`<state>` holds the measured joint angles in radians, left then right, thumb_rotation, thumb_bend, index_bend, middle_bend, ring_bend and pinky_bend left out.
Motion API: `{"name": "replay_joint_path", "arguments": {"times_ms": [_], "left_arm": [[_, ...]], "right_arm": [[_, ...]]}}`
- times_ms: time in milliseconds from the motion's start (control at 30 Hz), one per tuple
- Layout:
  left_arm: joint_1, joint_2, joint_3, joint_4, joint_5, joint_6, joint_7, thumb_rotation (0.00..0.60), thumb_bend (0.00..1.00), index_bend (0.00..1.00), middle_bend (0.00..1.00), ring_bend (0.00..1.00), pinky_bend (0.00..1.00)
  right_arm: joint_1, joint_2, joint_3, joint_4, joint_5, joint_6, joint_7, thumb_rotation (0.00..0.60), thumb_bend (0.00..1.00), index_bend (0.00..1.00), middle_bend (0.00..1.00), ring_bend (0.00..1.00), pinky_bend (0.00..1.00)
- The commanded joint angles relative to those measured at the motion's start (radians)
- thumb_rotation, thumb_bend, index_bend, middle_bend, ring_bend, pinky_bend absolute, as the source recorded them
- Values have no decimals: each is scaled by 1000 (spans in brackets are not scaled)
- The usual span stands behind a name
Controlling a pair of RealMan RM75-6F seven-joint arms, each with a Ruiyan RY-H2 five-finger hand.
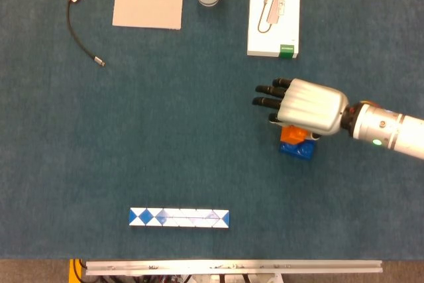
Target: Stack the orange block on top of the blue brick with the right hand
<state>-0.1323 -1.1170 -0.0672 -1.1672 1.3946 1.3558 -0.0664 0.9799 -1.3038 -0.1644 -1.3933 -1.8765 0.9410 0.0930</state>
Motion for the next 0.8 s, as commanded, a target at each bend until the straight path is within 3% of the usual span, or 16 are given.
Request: {"name": "replay_joint_path", "arguments": {"times_ms": [33,800], "left_arm": [[0,0,0,0,0,0,1,600,215,373,368,327,522],[12,-1,-1,1,0,12,-8,600,215,373,368,327,522]], "right_arm": [[0,-1,-1,1,-2,-2,1,600,203,704,203,107,244],[-1,-10,-4,-10,-10,-12,1,600,204,704,203,107,244]]}}
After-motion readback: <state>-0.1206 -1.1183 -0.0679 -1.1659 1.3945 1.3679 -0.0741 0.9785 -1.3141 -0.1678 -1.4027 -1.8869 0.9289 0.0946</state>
